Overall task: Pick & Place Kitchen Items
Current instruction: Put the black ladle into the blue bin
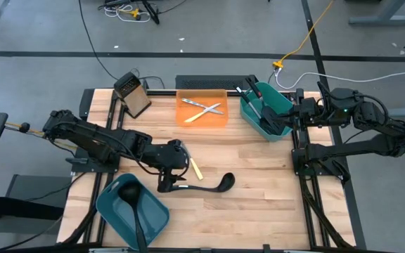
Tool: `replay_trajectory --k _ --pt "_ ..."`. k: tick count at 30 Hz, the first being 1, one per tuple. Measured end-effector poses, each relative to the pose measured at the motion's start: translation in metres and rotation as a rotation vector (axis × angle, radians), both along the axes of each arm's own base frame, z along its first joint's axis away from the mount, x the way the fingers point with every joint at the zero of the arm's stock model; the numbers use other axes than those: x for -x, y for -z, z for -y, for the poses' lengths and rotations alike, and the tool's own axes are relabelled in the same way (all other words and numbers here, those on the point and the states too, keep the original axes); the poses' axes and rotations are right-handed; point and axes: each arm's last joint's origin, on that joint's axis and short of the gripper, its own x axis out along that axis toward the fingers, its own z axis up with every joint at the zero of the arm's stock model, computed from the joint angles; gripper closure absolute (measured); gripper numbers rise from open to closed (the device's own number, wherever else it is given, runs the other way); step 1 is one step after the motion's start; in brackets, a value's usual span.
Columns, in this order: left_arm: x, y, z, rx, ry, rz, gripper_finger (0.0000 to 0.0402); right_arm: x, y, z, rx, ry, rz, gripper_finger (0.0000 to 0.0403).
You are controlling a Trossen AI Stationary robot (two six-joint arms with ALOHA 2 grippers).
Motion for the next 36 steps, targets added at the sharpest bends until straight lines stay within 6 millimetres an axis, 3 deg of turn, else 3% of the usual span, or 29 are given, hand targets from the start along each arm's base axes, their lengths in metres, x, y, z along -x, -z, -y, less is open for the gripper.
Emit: replay_trajectory --k 7,13,23,33,36 --pt "0.001 0.004 0.000 -0.012 0.001 -0.037 0.0161 0.000 0.000 0.000 0.000 0.000 0.000 0.0398" --pt "-0.016 0.024 0.006 -0.004 0.032 -0.100 0.0161 0.000 0.000 0.000 0.000 0.000 -0.001 0.0398" --pt "-0.043 0.082 0.016 -0.022 -0.011 -0.309 0.0161 -0.002 0.002 0.000 -0.002 0.000 -0.027 0.0398" --pt "-0.059 0.105 0.022 0.001 -0.025 -0.331 0.0161 -0.002 0.006 0.000 -0.014 0.001 -0.060 0.0398" --pt "-0.055 0.114 0.023 -0.008 -0.036 -0.397 0.0161 -0.002 0.006 0.000 -0.015 0.001 -0.065 0.0398"
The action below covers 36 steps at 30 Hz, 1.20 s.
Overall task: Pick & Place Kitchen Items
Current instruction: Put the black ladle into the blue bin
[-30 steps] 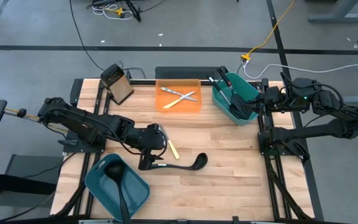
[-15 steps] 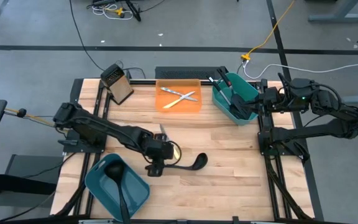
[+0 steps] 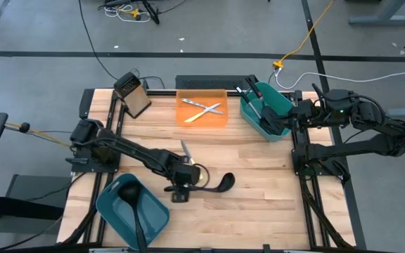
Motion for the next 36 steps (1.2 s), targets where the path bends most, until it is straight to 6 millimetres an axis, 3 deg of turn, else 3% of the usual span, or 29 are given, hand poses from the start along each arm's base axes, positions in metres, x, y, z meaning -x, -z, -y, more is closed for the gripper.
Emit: replay_trajectory --k 8,36 --pt "-0.0035 0.0092 0.0029 0.021 0.001 -0.027 0.0162 -0.0023 0.0012 0.0002 -0.001 0.000 -0.013 0.0398" --pt "-0.0050 0.0081 0.0025 -0.006 0.002 -0.003 0.0168 -0.0027 0.0015 0.0003 0.000 0.001 -0.016 0.0398"
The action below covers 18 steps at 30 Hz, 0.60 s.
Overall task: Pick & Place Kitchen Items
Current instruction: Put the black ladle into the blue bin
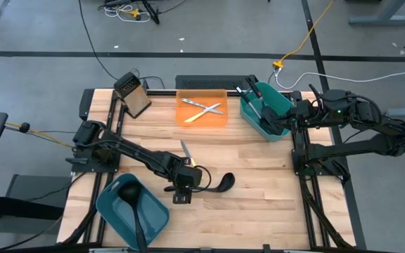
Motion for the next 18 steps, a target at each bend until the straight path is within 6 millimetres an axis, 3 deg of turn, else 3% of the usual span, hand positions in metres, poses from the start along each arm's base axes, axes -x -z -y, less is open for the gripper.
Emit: replay_trajectory --k 10,18 --pt "0.000 0.000 0.000 -0.004 -0.020 0.002 0.0168 0.000 0.000 0.000 -0.017 0.007 0.002 0.0398" --pt "0.006 0.012 -0.003 -0.036 -0.021 -0.026 0.0168 0.000 0.000 0.000 -0.024 0.010 0.002 0.0398"
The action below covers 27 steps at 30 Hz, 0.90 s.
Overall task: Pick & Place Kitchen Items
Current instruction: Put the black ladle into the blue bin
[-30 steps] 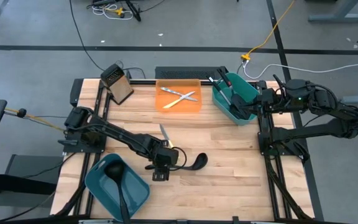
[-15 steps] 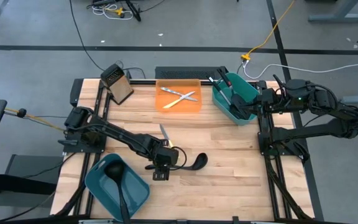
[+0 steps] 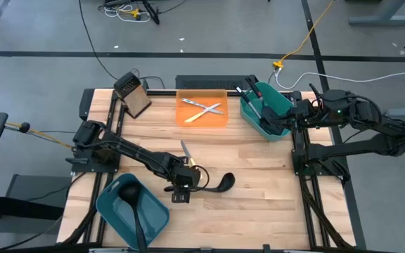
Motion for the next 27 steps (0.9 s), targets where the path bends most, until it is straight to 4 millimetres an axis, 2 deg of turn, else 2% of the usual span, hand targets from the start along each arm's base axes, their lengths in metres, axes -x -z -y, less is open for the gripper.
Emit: replay_trajectory --k 27 --pt "-0.0037 -0.0007 0.0021 -0.031 0.021 0.051 0.0168 -0.0064 0.0021 0.0010 0.008 0.010 -0.022 0.0398"
